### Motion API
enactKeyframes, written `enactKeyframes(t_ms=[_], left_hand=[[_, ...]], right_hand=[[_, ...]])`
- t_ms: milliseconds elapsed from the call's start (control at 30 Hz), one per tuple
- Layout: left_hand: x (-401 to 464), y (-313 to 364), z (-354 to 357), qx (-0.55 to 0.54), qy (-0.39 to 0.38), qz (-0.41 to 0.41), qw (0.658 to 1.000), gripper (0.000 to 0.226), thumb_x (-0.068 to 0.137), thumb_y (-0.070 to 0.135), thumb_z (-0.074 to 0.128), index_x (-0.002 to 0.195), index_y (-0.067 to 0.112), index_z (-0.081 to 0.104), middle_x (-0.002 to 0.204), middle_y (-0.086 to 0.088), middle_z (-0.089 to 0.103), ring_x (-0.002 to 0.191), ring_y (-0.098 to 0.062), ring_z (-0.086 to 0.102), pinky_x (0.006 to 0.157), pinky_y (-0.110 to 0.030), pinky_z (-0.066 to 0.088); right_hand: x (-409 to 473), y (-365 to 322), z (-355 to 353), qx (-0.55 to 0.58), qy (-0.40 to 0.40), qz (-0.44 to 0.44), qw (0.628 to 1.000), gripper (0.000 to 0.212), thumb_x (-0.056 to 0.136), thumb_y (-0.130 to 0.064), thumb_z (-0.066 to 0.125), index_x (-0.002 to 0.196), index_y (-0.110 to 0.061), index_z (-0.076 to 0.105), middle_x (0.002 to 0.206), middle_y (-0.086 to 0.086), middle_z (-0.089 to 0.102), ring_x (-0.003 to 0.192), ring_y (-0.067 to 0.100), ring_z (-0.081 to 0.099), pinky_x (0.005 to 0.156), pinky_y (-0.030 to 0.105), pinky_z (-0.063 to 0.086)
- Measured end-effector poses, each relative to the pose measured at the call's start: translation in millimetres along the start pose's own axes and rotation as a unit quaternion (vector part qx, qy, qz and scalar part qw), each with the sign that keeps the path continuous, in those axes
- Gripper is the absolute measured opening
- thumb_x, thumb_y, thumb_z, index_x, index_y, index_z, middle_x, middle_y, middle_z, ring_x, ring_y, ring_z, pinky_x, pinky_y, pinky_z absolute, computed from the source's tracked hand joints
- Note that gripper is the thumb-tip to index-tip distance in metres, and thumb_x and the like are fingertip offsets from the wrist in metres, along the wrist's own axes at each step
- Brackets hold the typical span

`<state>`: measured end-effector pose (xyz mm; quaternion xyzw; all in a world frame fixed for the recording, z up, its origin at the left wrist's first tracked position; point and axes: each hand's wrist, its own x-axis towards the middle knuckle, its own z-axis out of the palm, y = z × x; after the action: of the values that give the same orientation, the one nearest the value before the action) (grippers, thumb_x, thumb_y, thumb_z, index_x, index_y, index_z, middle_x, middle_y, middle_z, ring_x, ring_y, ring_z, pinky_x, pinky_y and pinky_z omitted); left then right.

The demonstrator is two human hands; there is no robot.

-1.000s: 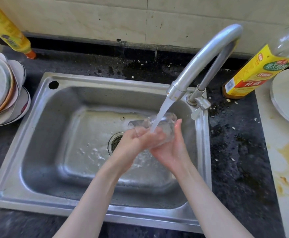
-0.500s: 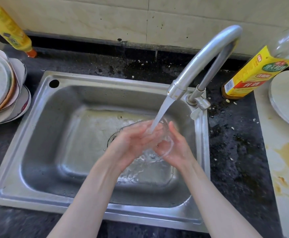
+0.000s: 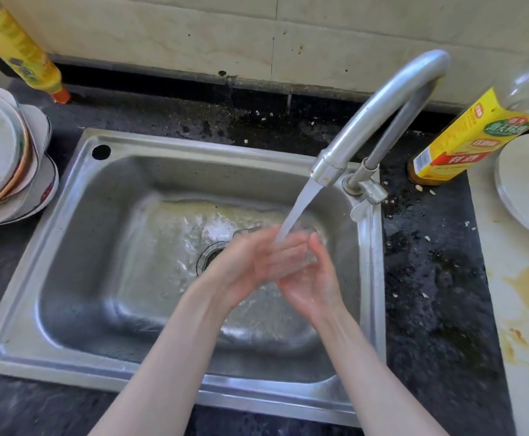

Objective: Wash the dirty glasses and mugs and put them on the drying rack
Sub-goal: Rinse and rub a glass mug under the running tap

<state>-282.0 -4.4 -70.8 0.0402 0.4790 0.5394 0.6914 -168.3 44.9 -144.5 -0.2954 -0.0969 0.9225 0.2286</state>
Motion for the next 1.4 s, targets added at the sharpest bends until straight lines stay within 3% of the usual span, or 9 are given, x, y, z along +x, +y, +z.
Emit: enactKeyframes(t_ms=[267, 400, 600, 767, 867, 1000, 1167, 1300, 1400], left_hand=[[6, -22, -13, 0.432, 0.098, 0.125, 0.888, 0.024, 0.081, 0.004, 0.068, 0.103, 0.012, 0.072, 0.098, 0.000, 0.073, 0.091, -0.004, 0.067, 0.089, -0.023, 0.050], [1, -11, -5, 0.086, -0.003, 0.026, 0.996, 0.026, 0.082, 0.023, 0.062, 0.100, 0.009, 0.073, 0.105, -0.012, 0.071, 0.101, -0.021, 0.067, 0.091, -0.034, 0.051], [-1, -14, -5, -0.146, -0.091, 0.000, 0.985, 0.062, 0.078, 0.026, 0.063, 0.129, -0.007, 0.049, 0.134, -0.022, 0.051, 0.125, -0.030, 0.050, 0.105, -0.040, 0.040], [-1, -13, -9, 0.068, -0.025, 0.078, 0.994, 0.036, 0.078, -0.004, 0.060, 0.112, 0.008, 0.068, 0.112, -0.015, 0.068, 0.107, -0.026, 0.064, 0.092, -0.030, 0.051], [-1, -9, -12, 0.337, 0.049, 0.125, 0.932, 0.042, 0.072, -0.014, 0.058, 0.094, 0.019, 0.073, 0.089, -0.001, 0.074, 0.086, -0.014, 0.069, 0.073, -0.021, 0.052], [-4, -5, -5, 0.478, -0.010, 0.150, 0.865, 0.044, 0.076, -0.007, 0.063, 0.093, 0.033, 0.070, 0.106, 0.007, 0.070, 0.090, 0.010, 0.061, 0.085, -0.012, 0.046], [-17, 8, -13, 0.246, -0.214, -0.014, 0.945, 0.055, 0.079, 0.003, 0.059, 0.132, 0.014, 0.048, 0.133, -0.001, 0.056, 0.126, -0.012, 0.049, 0.106, -0.028, 0.039], [-7, 6, -9, -0.038, -0.114, -0.016, 0.993, 0.037, 0.084, 0.008, 0.055, 0.118, -0.004, 0.061, 0.124, -0.022, 0.059, 0.112, -0.030, 0.060, 0.092, -0.037, 0.052], [-5, 7, -8, 0.011, -0.011, 0.023, 1.000, 0.026, 0.081, 0.000, 0.052, 0.092, 0.008, 0.074, 0.102, -0.011, 0.071, 0.091, -0.019, 0.070, 0.080, -0.029, 0.055]], right_hand=[[3, -8, 19, 0.008, 0.134, 0.072, 0.988, 0.080, 0.075, -0.059, 0.057, 0.117, 0.008, 0.056, 0.112, 0.022, 0.065, 0.109, 0.033, 0.059, 0.106, 0.041, 0.040], [1, -3, 12, -0.017, 0.082, 0.002, 0.996, 0.063, 0.080, -0.047, 0.057, 0.120, 0.002, 0.055, 0.113, 0.022, 0.058, 0.105, 0.032, 0.056, 0.096, 0.037, 0.043], [-7, -13, 10, -0.058, -0.058, -0.024, 0.996, 0.060, 0.069, -0.044, 0.078, 0.110, -0.004, 0.066, 0.109, 0.017, 0.066, 0.107, 0.029, 0.061, 0.098, 0.036, 0.045], [-19, -14, 10, -0.121, 0.023, 0.002, 0.992, 0.074, 0.067, -0.069, 0.059, 0.118, -0.014, 0.062, 0.122, 0.012, 0.062, 0.111, 0.026, 0.059, 0.096, 0.045, 0.049], [-20, -21, 13, -0.050, 0.067, 0.037, 0.996, 0.094, 0.071, -0.078, 0.040, 0.119, 0.000, 0.059, 0.120, 0.024, 0.059, 0.108, 0.036, 0.056, 0.096, 0.047, 0.045], [-20, -30, 7, -0.036, 0.082, 0.029, 0.996, 0.052, 0.087, -0.046, 0.052, 0.090, 0.001, 0.073, 0.102, 0.020, 0.067, 0.093, 0.030, 0.064, 0.085, 0.039, 0.053], [-22, -29, -9, -0.116, 0.070, 0.032, 0.990, 0.072, 0.057, -0.049, 0.084, 0.103, 0.003, 0.068, 0.110, 0.021, 0.064, 0.101, 0.033, 0.062, 0.096, 0.042, 0.044], [-17, -40, -1, -0.142, 0.052, 0.003, 0.989, 0.069, 0.039, -0.043, 0.093, 0.099, -0.016, 0.073, 0.091, 0.004, 0.070, 0.080, 0.017, 0.064, 0.072, 0.026, 0.051], [-9, -44, 4, -0.233, 0.048, 0.034, 0.971, 0.079, 0.069, -0.051, 0.074, 0.135, -0.015, 0.048, 0.104, 0.006, 0.065, 0.091, 0.020, 0.062, 0.077, 0.030, 0.050]])
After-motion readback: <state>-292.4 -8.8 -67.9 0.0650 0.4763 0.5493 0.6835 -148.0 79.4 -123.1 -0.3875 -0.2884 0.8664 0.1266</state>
